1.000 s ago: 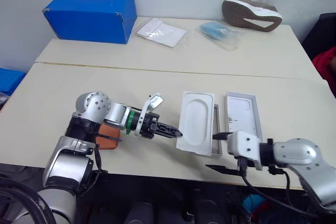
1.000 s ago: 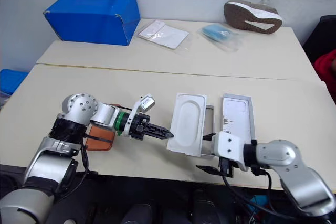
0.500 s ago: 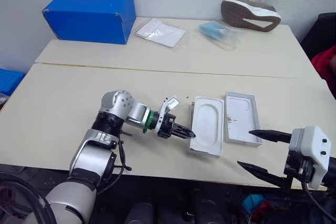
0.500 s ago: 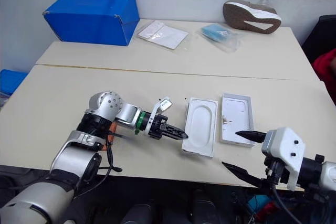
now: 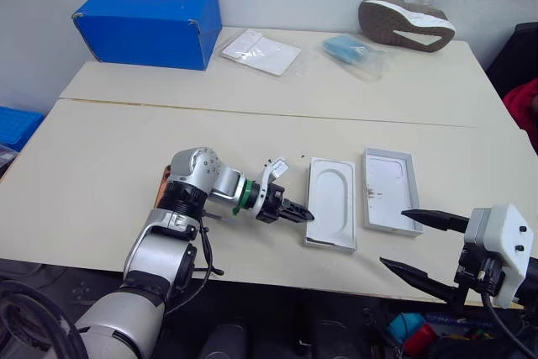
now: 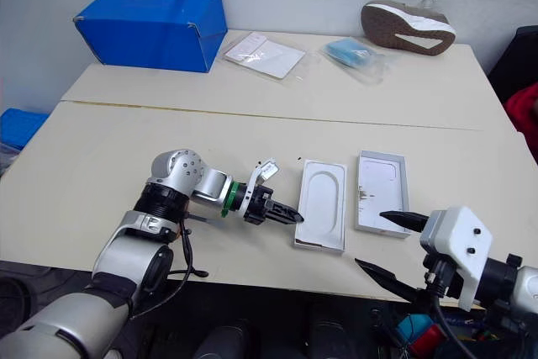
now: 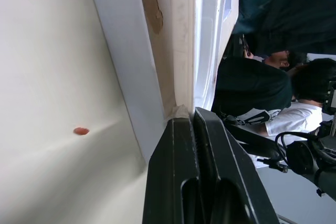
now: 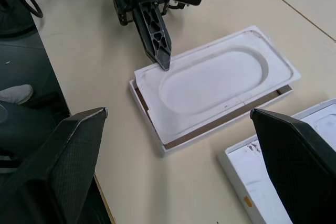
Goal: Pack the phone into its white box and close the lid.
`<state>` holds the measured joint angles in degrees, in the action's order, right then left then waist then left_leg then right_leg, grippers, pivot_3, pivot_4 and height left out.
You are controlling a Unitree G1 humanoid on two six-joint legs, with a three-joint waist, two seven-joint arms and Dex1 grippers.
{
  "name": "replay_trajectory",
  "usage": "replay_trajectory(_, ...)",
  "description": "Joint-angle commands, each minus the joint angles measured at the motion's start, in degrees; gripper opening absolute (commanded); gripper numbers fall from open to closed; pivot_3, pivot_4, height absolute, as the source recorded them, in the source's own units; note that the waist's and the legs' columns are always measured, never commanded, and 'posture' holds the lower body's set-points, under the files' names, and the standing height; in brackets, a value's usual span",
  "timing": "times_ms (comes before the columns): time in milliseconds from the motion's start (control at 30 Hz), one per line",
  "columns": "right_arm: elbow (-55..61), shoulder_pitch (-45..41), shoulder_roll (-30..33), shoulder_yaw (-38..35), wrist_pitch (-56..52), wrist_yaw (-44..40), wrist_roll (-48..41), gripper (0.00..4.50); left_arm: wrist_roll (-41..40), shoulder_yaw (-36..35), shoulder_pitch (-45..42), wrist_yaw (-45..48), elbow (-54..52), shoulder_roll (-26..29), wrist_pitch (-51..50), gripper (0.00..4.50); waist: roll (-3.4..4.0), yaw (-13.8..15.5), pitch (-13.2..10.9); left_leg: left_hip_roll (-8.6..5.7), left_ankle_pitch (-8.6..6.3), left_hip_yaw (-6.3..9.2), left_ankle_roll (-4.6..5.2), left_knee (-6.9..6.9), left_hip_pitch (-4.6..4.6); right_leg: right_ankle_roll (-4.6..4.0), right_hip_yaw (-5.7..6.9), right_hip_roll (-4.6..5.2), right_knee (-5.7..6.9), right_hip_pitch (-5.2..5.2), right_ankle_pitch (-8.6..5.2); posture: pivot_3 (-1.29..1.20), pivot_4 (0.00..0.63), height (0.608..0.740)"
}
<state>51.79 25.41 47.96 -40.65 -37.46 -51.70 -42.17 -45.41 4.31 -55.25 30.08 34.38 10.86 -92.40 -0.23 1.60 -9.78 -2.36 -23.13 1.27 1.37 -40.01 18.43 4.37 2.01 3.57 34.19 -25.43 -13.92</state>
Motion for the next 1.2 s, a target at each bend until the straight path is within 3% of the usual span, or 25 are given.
replay_trajectory(33, 0.5, -0.1, 0.4, 0.9, 1.5, 0.2, 0.5, 4.50, 0.2, -0.7, -1.4, 0.2, 0.7, -0.3, -0.1, 0.45, 0.00, 0.0, 0.0, 0.00, 0.00, 0.00, 0.00, 0.00, 0.00, 0.00, 0.00, 0.00, 0.00, 0.00, 0.00, 0.00, 0.150, 0.740)
replay_trajectory(233, 0.1, -0.3, 0.3, 2.5, 2.4, 0.4, 0.8, 4.50, -4.9, 1.2, -2.2, 2.0, -0.5, 1.9, -0.1, 1.99, 0.00, 0.0, 0.0, 0.01, 0.00, 0.00, -0.01, 0.00, -0.02, 0.00, 0.00, 0.00, 0.03, 0.00, 0.00, 0.00, 0.150, 0.740)
replay_trajectory(500, -1.3, -1.2, 0.8, 4.1, 3.4, 0.2, 1.6, 4.50, -16.4, 5.9, -4.8, 5.0, -3.1, 8.5, -0.1, 4.42, 0.00, -0.1, 0.0, 0.01, 0.01, 0.00, -0.05, 0.00, -0.03, 0.00, -0.01, 0.00, 0.06, 0.00, 0.00, 0.00, 0.150, 0.740)
replay_trajectory(667, -1.7, -1.5, 1.0, 4.4, 3.8, 0.0, 2.0, 4.50, -14.6, 8.4, -3.2, 8.3, -14.8, 12.2, 0.0, 4.42, 0.01, -0.1, 0.0, 0.02, 0.01, 0.01, -0.05, 0.00, 0.00, 0.00, -0.01, 0.00, 0.04, -0.02, 0.00, 0.00, 0.150, 0.740)
replay_trajectory(800, -2.0, -1.6, 1.0, 4.4, 4.1, -0.3, 2.2, 4.50, -6.6, 16.2, -1.7, 19.1, -24.8, 16.6, 14.1, 4.42, 0.02, -0.1, 0.0, 0.01, 0.02, 0.00, -0.06, 0.01, -0.01, -0.01, -0.01, 0.00, 0.01, 0.01, 0.00, 0.00, 0.150, 0.740)
replay_trajectory(933, -1.9, -1.9, 1.1, 5.3, 4.3, 0.1, 2.5, 4.50, 4.8, 23.2, -0.9, 29.8, -28.1, 17.7, 33.3, 3.55, 0.02, -0.1, 0.0, 0.00, 0.04, -0.02, -0.09, 0.00, -0.02, -0.02, 0.00, -0.01, -0.01, 0.02, -0.01, 0.00, 0.150, 0.740)
replay_trajectory(1133, -3.3, -6.7, 1.6, 11.7, 3.1, 3.6, 4.0, 4.50, 19.6, 29.2, -0.1, 37.1, -24.6, 16.5, 53.7, 1.60, 0.02, -0.2, 0.0, 0.01, 0.05, -0.04, -0.06, -0.01, -0.01, -0.02, -0.02, -0.02, -0.03, 0.02, -0.01, 0.00, 0.150, 0.740)
replay_trajectory(1200, -5.6, -12.5, 1.6, 17.4, 0.6, 7.3, 5.1, 4.10, 23.7, 29.4, 0.5, 39.5, -23.4, 17.4, 60.5, 0.93, 0.00, -0.5, 0.0, 0.03, 0.06, -0.10, -0.04, 0.00, -0.03, -0.03, -0.09, -0.04, -0.02, 0.00, -0.01, 0.00, 0.150, 0.740)
